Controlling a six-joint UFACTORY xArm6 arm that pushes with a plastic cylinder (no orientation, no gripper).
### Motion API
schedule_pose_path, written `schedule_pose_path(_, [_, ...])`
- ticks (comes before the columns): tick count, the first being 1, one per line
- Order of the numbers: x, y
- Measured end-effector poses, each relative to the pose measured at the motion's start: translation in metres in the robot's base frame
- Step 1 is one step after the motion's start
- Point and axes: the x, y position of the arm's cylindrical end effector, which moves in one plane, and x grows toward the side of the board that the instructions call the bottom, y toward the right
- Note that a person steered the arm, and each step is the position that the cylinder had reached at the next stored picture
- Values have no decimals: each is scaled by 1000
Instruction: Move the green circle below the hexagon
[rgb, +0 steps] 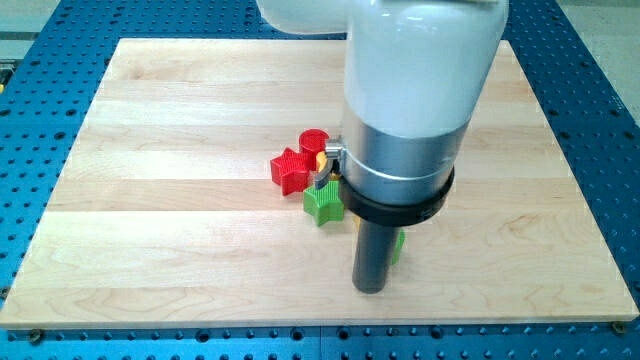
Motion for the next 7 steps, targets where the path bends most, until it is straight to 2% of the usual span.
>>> schedule_pose_path(3, [-29, 102])
schedule_pose_path(4, [-50, 77])
schedule_pose_path(6, [-51, 5])
schedule_pose_path(7, [-51, -12])
